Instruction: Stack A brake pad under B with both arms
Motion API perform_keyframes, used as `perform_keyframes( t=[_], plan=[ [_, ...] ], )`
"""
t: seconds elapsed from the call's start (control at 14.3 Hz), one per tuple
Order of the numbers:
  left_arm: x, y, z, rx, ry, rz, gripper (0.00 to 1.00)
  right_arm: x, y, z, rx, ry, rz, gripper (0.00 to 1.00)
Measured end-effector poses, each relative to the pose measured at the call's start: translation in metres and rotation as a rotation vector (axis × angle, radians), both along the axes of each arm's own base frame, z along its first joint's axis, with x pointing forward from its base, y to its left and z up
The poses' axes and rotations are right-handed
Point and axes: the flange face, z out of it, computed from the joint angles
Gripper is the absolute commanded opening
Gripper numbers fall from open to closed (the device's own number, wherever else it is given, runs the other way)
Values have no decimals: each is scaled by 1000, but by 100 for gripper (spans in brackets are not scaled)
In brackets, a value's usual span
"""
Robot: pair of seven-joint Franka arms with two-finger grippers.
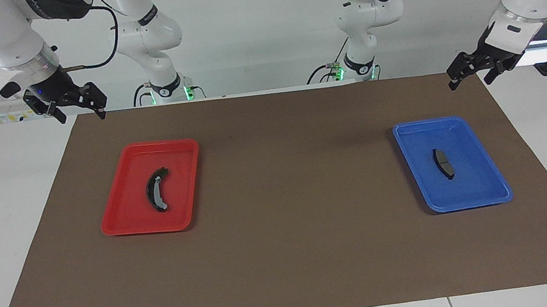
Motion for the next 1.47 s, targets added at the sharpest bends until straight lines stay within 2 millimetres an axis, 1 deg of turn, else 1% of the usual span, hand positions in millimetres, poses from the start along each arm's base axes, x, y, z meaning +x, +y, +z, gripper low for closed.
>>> perform_keyframes(
  t=[0.98, 1.05, 1.12, 1.19, 1.33, 1.47],
  plan=[
    [-1, 0, -1, 0, 9, 0, 100, 0, 1, 0, 0, 0, 1, 100],
    [-1, 1, -1, 0, 12, 2, 98, 0, 1, 0, 0, 0, 1, 100],
    [-1, 1, -1, 0, 12, 3, 90, 0, 1, 0, 0, 0, 1, 100],
    [-1, 2, -3, 0, 10, 3, 90, 0, 1, 0, 0, 0, 1, 100],
    [1, 4, -14, 0, -18, 8, 90, 0, 1, 0, 0, 0, 1, 100],
    [1, 12, -38, 2, -60, 18, 90, 0, 1, 0, 0, 0, 1, 100]
  ],
)
